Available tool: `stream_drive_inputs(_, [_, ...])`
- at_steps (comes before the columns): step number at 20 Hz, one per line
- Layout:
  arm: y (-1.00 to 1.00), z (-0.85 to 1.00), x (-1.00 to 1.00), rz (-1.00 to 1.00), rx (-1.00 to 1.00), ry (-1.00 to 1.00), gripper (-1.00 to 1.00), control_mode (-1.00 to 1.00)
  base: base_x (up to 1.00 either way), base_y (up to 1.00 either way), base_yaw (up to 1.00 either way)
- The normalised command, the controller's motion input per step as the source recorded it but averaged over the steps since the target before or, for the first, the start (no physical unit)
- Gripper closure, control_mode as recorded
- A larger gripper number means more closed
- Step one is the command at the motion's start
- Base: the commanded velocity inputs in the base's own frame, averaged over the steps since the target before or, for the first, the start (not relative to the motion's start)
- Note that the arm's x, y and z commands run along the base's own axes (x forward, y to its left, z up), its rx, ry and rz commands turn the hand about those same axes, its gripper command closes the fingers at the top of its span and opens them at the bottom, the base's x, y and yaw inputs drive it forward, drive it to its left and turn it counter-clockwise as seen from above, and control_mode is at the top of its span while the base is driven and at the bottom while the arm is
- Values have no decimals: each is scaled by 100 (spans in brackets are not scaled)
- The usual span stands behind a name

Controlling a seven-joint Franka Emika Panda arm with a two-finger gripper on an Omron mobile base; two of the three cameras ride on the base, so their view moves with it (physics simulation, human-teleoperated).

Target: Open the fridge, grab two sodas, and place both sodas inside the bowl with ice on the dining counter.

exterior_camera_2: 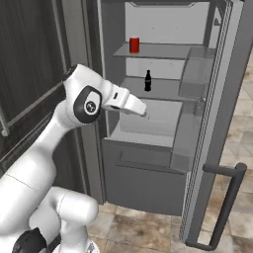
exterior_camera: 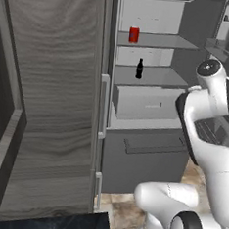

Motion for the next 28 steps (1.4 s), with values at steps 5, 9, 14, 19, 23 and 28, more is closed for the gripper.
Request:
stream_drive_inputs(5, [-57, 46, 48, 0, -3, 0, -100, -100, 0, 0, 0])
stream_drive_inputs(9, [-56, 34, 55, 0, -2, 0, -100, -100, 0, 0, 0])
stream_drive_inputs(14, [-66, 31, 53, 0, -1, 0, -100, -100, 0, 0, 0])
stream_drive_inputs(19, [-77, 2, 61, 0, 0, 0, -100, -100, 0, 0, 0])
stream_drive_inputs(23, [-75, 0, 59, 0, 0, 0, -100, -100, 0, 0, 0])
stream_drive_inputs(28, [-27, 4, -14, 4, 0, -11, -100, -100, 0, 0, 0])
